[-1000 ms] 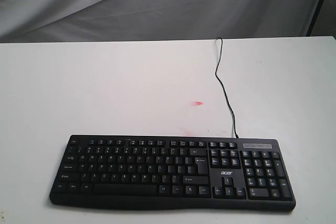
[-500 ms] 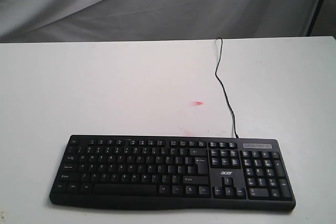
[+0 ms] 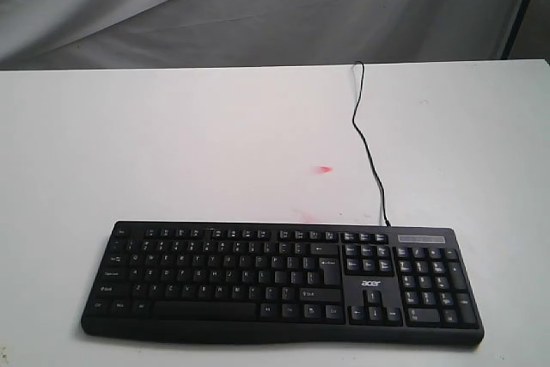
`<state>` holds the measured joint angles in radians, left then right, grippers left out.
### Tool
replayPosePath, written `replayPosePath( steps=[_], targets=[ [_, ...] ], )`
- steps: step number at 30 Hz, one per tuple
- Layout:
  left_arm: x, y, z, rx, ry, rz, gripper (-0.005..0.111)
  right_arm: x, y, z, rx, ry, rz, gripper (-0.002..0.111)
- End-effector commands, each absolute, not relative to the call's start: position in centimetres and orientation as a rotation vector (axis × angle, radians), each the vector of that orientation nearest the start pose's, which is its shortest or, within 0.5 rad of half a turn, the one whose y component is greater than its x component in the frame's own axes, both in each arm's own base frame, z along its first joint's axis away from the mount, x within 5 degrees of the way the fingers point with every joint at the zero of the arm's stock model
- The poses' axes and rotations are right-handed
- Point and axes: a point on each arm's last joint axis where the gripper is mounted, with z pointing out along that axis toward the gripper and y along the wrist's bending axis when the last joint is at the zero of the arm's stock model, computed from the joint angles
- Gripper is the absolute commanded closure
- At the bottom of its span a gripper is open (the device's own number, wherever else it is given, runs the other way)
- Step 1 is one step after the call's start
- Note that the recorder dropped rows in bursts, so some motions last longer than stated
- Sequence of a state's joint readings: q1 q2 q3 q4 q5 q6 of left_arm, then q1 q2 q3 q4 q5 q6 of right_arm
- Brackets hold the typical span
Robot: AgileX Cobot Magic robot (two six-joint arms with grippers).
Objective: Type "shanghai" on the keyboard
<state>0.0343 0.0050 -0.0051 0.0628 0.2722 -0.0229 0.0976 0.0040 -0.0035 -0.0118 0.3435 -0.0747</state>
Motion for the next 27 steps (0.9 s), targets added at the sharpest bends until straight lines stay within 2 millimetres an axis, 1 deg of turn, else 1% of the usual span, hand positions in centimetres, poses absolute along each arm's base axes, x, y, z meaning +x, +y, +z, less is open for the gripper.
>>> replayPosePath(
  steps=[1,27],
  targets=[
    [5.49,0.32,18.91,-0.007,1.749,0.063,0.106,5.34,0.43,18.23,-0.165,1.818,-0.009,0.108],
    [5.49,0.32,18.91,-0.007,1.749,0.063,0.106,5.34,0.43,18.23,-0.163,1.818,-0.007,0.108]
  ],
)
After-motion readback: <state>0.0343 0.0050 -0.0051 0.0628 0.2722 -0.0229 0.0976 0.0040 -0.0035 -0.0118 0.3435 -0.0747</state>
